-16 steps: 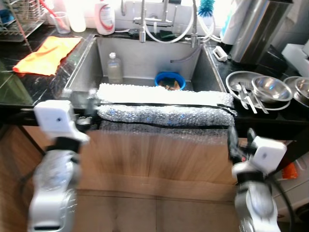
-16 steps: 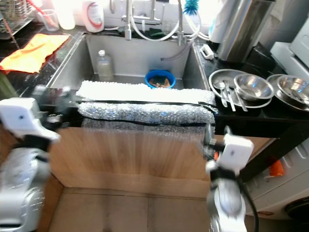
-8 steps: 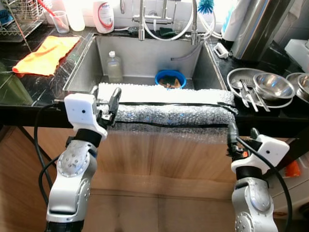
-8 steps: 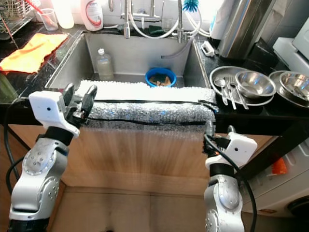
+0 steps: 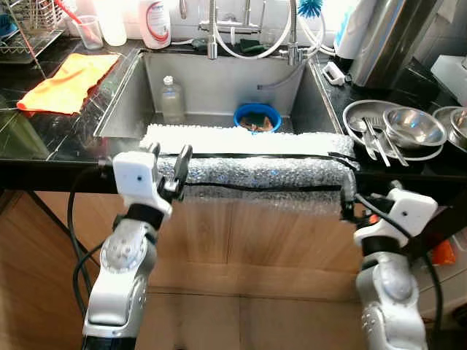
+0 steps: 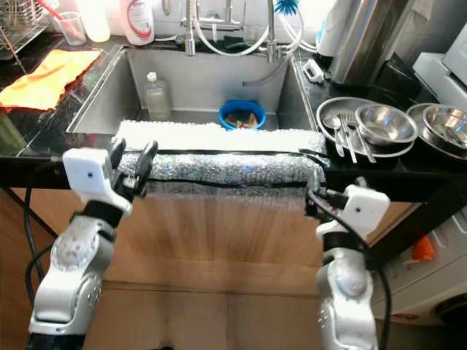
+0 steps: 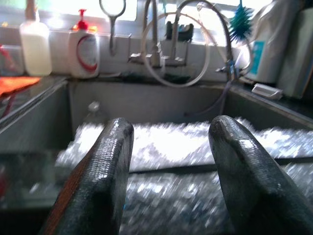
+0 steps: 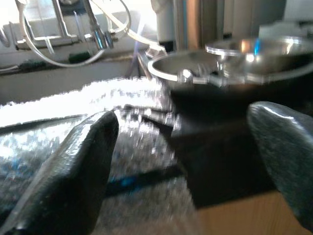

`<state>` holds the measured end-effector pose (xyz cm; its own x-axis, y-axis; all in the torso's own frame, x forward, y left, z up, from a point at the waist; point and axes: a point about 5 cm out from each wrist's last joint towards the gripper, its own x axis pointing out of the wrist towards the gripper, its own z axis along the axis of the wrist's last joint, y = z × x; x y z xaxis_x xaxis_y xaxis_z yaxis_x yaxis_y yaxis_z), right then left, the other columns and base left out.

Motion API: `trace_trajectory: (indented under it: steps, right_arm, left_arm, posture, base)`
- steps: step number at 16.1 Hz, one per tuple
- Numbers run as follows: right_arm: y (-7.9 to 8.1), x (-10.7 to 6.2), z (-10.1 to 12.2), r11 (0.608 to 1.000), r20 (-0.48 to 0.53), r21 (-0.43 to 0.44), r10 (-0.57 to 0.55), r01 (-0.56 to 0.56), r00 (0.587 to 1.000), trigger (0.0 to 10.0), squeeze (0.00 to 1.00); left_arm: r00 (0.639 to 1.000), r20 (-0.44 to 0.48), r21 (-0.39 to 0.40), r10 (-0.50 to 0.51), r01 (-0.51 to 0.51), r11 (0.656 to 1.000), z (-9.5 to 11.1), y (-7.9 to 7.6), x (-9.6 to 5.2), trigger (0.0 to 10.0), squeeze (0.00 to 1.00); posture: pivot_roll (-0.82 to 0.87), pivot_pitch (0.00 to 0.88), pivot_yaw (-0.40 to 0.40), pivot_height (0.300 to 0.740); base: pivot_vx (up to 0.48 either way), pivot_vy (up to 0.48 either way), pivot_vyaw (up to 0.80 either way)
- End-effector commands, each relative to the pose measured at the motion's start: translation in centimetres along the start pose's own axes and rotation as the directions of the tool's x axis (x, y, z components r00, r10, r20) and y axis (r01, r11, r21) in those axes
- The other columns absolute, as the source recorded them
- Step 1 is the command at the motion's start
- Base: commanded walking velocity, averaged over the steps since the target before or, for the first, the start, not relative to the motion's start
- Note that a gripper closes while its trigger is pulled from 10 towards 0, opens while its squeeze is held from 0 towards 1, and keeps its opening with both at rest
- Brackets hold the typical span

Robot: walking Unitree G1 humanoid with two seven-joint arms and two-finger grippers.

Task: Kitchen organization

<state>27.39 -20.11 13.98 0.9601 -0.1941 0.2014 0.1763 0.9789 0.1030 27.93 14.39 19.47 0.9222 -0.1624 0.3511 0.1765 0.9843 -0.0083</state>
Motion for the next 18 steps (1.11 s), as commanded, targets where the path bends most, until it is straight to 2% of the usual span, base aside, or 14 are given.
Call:
trace_trajectory:
  steps: [1, 2, 3, 8, 10, 11, 13, 15, 18]
  right_arm:
    - [-0.2, 0.2, -0.3, 1.000, -0.010, -0.025, -0.002, 0.002, 1.000, 10.0, 1.00]
    - [-0.3, 0.2, -0.2, 0.999, -0.012, -0.037, 0.009, -0.010, 1.000, 10.0, 0.29]
    - [-0.2, 0.2, -0.2, 0.999, -0.015, -0.043, 0.023, -0.024, 1.000, 10.0, 0.00]
    - [-0.1, -0.3, -1.3, 0.998, -0.052, -0.050, 0.032, -0.034, 0.998, 10.0, 0.00]
    - [-0.8, -2.1, -2.8, 0.998, -0.107, -0.061, -0.001, -0.006, 0.994, 10.0, 0.00]
    - [-0.9, -2.4, -3.1, 0.998, -0.116, -0.062, -0.005, -0.002, 0.993, 10.0, 0.00]
    - [-0.8, -4.2, -4.7, 0.997, -0.183, -0.072, -0.003, -0.010, 0.983, 10.0, 0.00]
    - [-0.9, -4.5, -4.3, 0.996, -0.161, -0.090, -0.006, -0.009, 0.987, 10.0, 0.00]
    - [-0.4, -3.6, -2.6, 0.994, -0.092, -0.103, 0.025, -0.035, 0.995, 10.0, 0.00]
  left_arm:
    - [1.000, -0.012, 0.034, 0.011, -0.010, 0.999, -0.6, 0.4, -0.4, 10.0, 0.00]
    - [1.000, -0.019, 0.036, 0.019, -0.019, 0.999, -0.8, 0.5, -0.6, 10.0, 0.00]
    - [0.999, -0.023, 0.037, 0.026, -0.025, 0.999, -1.1, 0.5, -0.7, 10.0, 0.00]
    - [0.999, -0.026, 0.042, 0.047, -0.046, 0.998, -1.6, 0.8, -1.2, 10.0, 0.00]
    - [0.998, -0.016, 0.055, 0.068, -0.067, 0.996, -1.5, 1.3, -1.4, 10.0, 0.00]
    - [0.997, -0.014, 0.056, 0.071, -0.070, 0.996, -1.4, 1.3, -1.4, 10.0, 0.00]
    - [0.997, -0.026, 0.063, 0.078, -0.076, 0.995, -1.7, 1.6, -1.6, 10.0, 0.00]
    - [0.994, -0.052, 0.077, 0.093, -0.089, 0.993, -2.4, 2.0, -2.4, 10.0, 0.00]
    - [0.994, -0.054, 0.088, 0.091, -0.086, 0.992, -2.3, 2.2, -2.6, 10.0, 0.00]
  posture:
    - [0.03, 0.098, -0.080, 0.740]
    - [0.02, 0.097, -0.096, 0.740]
    - [0.02, 0.094, -0.105, 0.740]
    - [0.03, 0.087, -0.110, 0.740]
    - [0.03, 0.082, -0.104, 0.740]
    - [0.03, 0.083, -0.103, 0.740]
    - [0.02, 0.081, -0.089, 0.740]
    - [0.02, 0.084, -0.085, 0.740]
    - [0.03, 0.100, -0.085, 0.740]
  base:
    - [0.000, 0.000, 0.00]
    - [0.000, 0.000, 0.00]
    - [0.000, 0.000, 0.00]
    - [0.000, 0.000, 0.00]
    - [0.000, 0.000, 0.00]
    - [0.000, 0.000, 0.00]
    - [0.000, 0.000, 0.00]
    - [0.000, 0.000, 0.00]
    - [0.000, 0.000, 0.00]
